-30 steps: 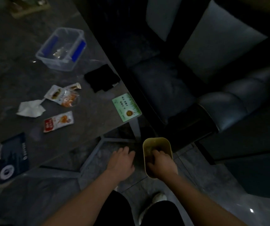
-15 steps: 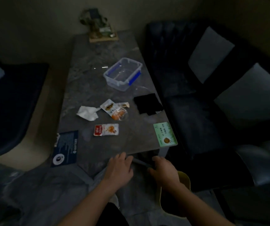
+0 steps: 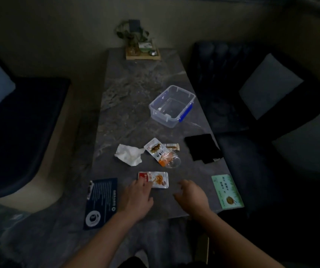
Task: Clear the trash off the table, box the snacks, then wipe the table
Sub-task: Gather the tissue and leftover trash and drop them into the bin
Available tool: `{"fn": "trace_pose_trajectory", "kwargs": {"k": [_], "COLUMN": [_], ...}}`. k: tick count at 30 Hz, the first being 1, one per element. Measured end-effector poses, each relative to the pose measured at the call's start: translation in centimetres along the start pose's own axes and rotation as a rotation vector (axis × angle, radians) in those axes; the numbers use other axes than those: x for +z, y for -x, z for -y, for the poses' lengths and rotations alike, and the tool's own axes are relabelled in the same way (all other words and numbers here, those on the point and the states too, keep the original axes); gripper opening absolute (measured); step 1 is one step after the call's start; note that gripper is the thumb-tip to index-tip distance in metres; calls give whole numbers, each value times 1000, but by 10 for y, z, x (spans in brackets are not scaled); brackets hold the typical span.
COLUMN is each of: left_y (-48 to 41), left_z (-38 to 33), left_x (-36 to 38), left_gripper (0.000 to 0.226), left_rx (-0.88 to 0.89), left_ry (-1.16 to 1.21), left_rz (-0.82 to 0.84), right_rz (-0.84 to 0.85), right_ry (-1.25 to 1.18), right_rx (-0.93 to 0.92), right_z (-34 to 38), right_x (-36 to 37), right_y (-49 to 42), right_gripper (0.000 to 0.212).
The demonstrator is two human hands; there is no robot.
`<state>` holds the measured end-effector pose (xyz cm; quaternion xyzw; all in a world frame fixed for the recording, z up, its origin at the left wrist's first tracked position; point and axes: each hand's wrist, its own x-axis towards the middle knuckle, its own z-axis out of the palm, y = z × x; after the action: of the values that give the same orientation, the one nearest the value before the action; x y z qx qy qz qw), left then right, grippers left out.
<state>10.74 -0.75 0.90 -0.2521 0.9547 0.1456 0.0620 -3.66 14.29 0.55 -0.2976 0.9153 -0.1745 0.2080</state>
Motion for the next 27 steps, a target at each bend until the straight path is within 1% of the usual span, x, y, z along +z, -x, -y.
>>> {"fn": "trace_pose_trajectory", "kwargs": {"k": [4, 9, 13, 16, 18, 21, 23, 27], "left_y": [-25, -74, -110, -129, -138, -145, -147, -148], "left_z": [18, 37, 50, 60, 65, 67, 68, 75], "left_x": [-4, -13, -16, -14, -11, -8, -5, 1], "left_gripper": [50, 62, 68, 70, 64, 45, 35, 20], "left_rx": [-56, -173, -277, -327, -350, -354, -337, -303], "left_ry": [15, 39, 27, -20, -45, -83, -101, -110], "left_rz": [-47, -76, -59, -9, 31, 79, 99, 84], "right_rz": [-42, -52, -37, 17, 43, 80, 103, 63], "right_ry": [9, 23, 44, 98, 122, 127, 116, 76], "right_rx": [-43, -75, -104, -130, -141, -130, -124, -117], "right_z": [11, 19, 23, 23, 22, 20, 18, 16], "right_x": [-8, -17, -15, -12, -8, -1, 4, 8], "right_y": [-27, -74, -114, -138, -149, -158, -161, -160], "right_gripper": [43, 56, 67, 74, 76, 74, 76, 76]}}
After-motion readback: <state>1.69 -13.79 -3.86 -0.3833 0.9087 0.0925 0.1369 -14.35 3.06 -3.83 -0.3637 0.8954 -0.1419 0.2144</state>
